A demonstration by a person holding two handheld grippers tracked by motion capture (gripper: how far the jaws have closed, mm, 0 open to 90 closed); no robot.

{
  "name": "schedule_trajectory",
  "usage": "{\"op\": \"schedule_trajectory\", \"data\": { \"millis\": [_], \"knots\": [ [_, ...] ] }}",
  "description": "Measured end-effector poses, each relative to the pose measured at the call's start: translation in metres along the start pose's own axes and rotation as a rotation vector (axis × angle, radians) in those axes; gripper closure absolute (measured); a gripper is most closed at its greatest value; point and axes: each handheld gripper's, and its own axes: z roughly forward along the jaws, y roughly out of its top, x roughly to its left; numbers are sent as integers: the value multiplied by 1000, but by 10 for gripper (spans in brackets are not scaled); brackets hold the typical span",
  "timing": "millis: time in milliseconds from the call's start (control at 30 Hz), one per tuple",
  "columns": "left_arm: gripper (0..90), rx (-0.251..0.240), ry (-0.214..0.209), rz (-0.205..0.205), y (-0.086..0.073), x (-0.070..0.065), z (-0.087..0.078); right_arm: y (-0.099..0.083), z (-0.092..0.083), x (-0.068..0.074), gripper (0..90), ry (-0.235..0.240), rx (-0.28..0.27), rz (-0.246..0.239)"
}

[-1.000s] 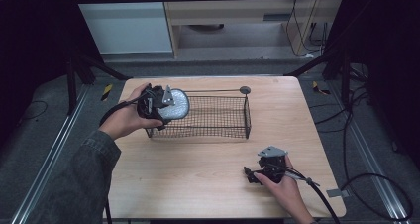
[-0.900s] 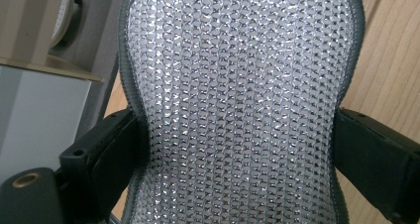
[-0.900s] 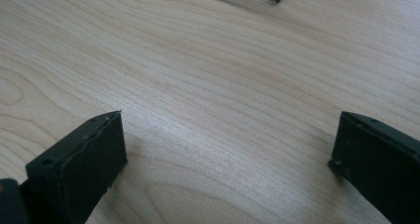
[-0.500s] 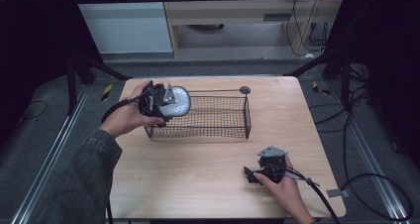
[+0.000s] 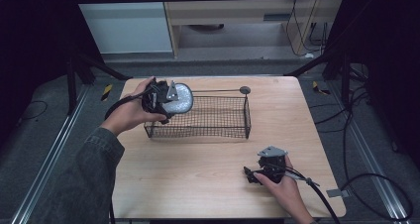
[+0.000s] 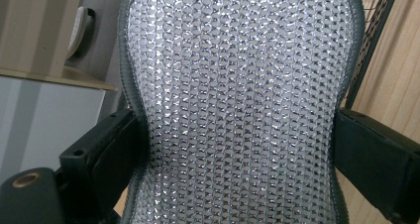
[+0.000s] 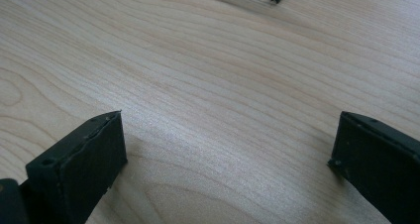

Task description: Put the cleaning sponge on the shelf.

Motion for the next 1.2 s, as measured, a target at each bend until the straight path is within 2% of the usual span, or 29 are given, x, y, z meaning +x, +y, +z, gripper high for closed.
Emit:
{"op": "schedule_trajectory", "data": {
  "millis": [367, 700, 933, 1000, 1133, 1200],
  "knots": [
    [70, 12, 3, 4, 2, 4, 10, 0, 0, 0, 6, 1, 0, 1],
    [70, 29, -4, -7, -5, 3, 24, 0, 0, 0, 6, 0, 0, 0],
    [72, 27, -23, -6, -4, 3, 29, 0, 0, 0, 6, 0, 0, 0],
    [80, 28, -46, -3, -2, 1, 31, 0, 0, 0, 6, 0, 0, 0],
    [92, 32, -62, -5, -2, 0, 35, 0, 0, 0, 6, 0, 0, 0],
    [97, 36, -61, -6, -2, 0, 37, 0, 0, 0, 6, 0, 0, 0]
  ]
}}
